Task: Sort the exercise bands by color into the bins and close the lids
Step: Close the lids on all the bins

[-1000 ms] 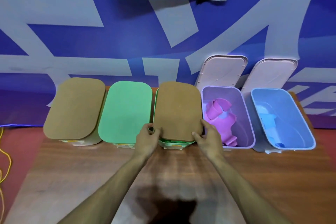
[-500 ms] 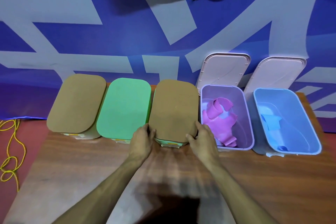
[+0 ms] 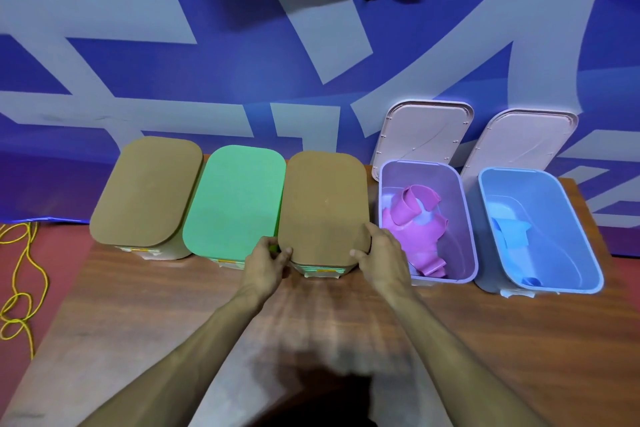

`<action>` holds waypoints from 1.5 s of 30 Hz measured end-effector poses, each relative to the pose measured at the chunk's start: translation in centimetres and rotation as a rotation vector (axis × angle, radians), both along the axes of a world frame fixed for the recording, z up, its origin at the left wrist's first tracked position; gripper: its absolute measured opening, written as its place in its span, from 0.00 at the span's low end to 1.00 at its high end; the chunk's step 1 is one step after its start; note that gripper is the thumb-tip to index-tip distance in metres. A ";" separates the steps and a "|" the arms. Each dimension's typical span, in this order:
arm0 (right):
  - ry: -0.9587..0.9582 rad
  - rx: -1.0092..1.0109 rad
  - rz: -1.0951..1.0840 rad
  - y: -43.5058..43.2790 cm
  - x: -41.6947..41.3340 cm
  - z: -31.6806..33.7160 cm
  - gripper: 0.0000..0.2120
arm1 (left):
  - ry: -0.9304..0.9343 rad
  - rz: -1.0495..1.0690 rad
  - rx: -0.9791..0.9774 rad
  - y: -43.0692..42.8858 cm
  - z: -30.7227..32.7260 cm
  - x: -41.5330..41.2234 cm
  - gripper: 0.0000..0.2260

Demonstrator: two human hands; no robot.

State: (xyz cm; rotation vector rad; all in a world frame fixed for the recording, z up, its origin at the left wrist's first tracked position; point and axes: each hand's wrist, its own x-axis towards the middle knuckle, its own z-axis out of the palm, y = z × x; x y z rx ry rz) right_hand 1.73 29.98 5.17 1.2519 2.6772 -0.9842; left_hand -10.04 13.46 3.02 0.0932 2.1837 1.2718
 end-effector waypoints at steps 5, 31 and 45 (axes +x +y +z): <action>0.019 -0.049 -0.056 0.4 -0.1 -0.2 0.18 | -0.012 0.055 0.044 0.2 -0.1 0.2 0.06; -0.165 0.050 0.192 6.1 -2.1 4.4 0.11 | -0.242 0.006 -0.084 0.4 3.0 1.6 0.19; -0.037 0.180 0.276 20.2 -3.0 8.9 0.14 | 0.101 -0.218 0.135 15.8 10.1 0.2 0.06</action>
